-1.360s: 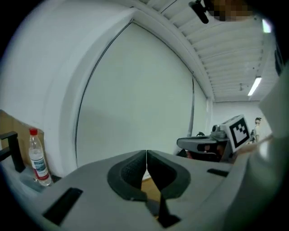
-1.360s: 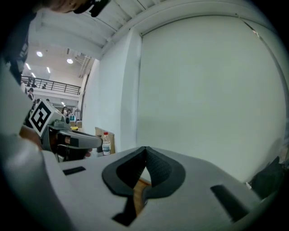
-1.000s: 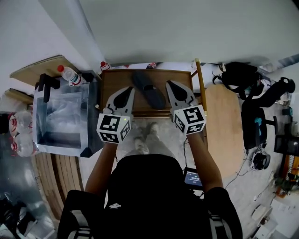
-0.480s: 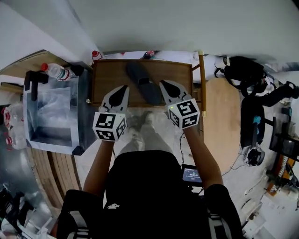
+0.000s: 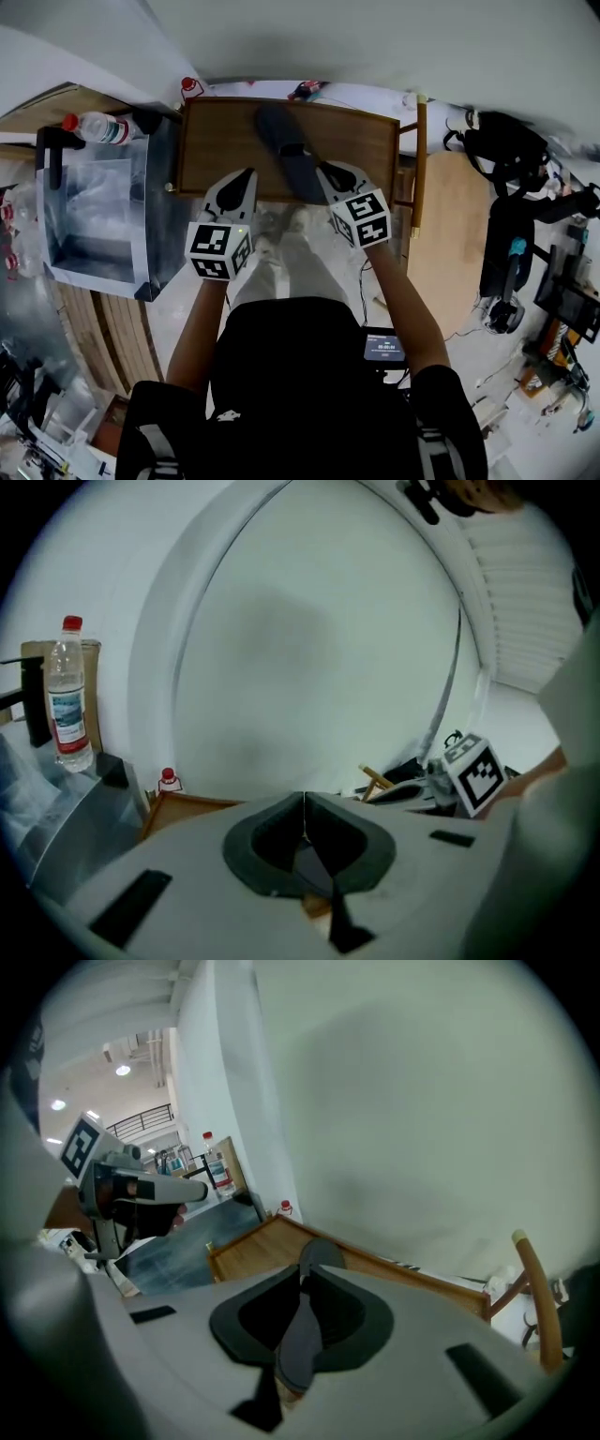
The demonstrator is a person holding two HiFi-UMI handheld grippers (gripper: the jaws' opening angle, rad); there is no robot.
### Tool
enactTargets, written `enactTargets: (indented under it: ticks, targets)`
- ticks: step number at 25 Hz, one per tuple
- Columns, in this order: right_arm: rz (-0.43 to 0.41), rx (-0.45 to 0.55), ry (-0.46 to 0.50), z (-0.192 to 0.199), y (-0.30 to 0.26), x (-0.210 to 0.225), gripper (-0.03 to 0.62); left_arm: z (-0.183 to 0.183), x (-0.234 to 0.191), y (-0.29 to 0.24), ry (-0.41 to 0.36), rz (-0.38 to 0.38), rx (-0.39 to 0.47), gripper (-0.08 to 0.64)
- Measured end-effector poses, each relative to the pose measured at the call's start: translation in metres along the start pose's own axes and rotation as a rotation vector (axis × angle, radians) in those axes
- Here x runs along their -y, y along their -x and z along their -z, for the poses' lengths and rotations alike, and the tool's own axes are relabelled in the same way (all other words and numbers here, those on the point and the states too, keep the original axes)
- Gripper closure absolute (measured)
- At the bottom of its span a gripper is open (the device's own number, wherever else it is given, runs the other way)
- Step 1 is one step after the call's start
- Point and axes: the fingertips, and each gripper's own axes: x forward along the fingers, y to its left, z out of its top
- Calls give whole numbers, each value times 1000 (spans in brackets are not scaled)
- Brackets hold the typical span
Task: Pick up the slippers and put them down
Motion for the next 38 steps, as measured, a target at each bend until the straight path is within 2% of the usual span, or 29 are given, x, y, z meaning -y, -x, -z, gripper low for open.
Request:
enactTargets:
  ticks: [6,13,20,27,38]
  targets:
    - [-50,-89,-8,31,-27,6,518,15,-6,-9,22,-30,-22,554]
    - [-63,-168,-29,56,-60,18,425,37,-17,-18,58,-72,-58,555]
    - [-79,-244,-43,79,-95,22,380,53,-25,-24,74,-104,-71,554]
    - [-73,-277,-55,92,-116,27,384,66,-35,-25,95,-131,-83,555]
    - [-76,-284,-38,92,-119,23,517,78,-39,-25,119,-155,-97,555]
